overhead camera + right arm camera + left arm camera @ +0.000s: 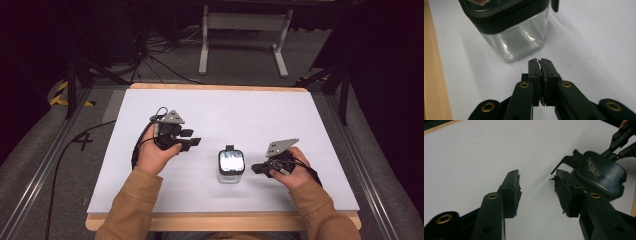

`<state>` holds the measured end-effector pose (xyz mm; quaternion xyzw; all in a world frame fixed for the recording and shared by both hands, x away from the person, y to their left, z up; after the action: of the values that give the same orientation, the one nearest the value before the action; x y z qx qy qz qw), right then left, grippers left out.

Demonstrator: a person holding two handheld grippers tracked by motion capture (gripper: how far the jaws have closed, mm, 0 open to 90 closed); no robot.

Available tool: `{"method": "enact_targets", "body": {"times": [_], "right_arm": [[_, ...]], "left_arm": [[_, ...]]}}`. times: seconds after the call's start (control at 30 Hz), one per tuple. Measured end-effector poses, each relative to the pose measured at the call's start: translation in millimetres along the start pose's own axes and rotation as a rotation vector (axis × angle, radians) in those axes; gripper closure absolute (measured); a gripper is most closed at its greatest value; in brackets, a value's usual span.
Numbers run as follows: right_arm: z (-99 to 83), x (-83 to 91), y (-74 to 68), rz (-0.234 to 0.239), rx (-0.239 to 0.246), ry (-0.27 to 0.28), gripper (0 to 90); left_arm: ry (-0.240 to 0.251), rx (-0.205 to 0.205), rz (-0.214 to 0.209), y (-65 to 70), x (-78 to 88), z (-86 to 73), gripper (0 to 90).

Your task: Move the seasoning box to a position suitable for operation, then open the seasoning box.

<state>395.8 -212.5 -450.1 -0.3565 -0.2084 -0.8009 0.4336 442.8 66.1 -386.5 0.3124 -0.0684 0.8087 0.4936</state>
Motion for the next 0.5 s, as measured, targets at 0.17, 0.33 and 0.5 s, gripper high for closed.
{"method": "enact_targets", "body": {"times": [0.17,0.33,0.5], "right_arm": [[-10.2,11.9,4.8,-0.034,-0.032,0.010,86.6],[-17.2,17.6,5.5,-0.047,-0.048,0.018,86.0],[-22.6,26.5,-0.1,-0.050,-0.061,0.046,85.8]], "left_arm": [[0.027,-0.004,-0.053,10.9,-13.4,13.9,64.5],[0.046,-0.009,-0.104,15.7,-24.1,20.8,68.6],[0.045,-0.011,-0.158,22.3,-34.3,28.3,75.3]]}}
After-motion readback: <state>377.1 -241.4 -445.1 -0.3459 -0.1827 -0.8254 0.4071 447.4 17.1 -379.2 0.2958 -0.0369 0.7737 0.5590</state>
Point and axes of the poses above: each handheld gripper's, and its own axes: x roughly backward along the jaws, z roughly out of its top, y roughly to its right, the point moved 6 cm from there along -x, roughly forward along the jaws, and after that the axes turned 5 degrees about -z, right-handed, at the moved point
